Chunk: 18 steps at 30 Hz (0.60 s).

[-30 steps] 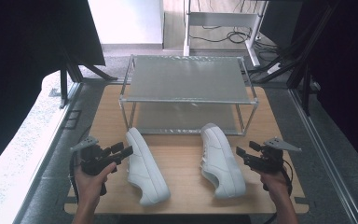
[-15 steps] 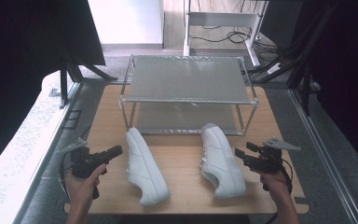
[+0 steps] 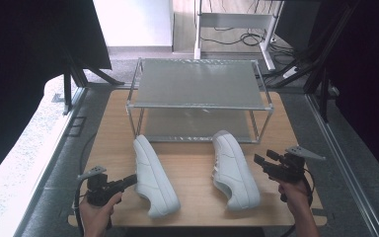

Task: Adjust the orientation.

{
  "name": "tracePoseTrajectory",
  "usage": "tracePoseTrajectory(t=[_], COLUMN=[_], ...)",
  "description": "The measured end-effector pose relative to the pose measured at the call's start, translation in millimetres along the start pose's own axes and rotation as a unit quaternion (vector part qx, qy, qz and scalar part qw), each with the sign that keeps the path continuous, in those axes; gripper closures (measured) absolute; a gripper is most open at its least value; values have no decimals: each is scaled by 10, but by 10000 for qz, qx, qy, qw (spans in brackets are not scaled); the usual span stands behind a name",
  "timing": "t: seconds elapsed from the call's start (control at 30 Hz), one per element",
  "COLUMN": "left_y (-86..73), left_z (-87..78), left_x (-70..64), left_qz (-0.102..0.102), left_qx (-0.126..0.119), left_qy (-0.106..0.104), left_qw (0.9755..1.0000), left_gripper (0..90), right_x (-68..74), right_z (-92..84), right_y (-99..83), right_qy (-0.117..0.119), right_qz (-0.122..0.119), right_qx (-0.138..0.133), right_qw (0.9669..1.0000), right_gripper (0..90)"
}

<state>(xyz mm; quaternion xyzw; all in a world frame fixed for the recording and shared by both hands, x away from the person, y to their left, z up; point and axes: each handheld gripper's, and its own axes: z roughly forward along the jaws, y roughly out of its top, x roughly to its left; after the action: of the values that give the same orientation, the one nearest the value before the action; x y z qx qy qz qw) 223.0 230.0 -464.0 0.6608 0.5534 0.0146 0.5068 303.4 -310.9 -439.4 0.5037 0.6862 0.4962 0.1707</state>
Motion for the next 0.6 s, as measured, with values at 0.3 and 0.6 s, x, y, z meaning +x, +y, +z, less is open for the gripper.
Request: tracePoseTrajectory(t=[0.3, 0.6], left_y=[-265, -350], left_z=[4, 62], left_x=[77, 34], left_qz=[-106, -20], left_qx=[373, 625], left_qy=[68, 22], left_qw=[9992, 9980], left_gripper=[900, 900], right_x=[-14, 17], right_z=[19, 55], right_y=[-32, -54], right_qy=[-122, -115], right_qz=[117, 123], right_qx=[91, 199], right_qw=[9998, 9997], right_gripper=[359, 351])
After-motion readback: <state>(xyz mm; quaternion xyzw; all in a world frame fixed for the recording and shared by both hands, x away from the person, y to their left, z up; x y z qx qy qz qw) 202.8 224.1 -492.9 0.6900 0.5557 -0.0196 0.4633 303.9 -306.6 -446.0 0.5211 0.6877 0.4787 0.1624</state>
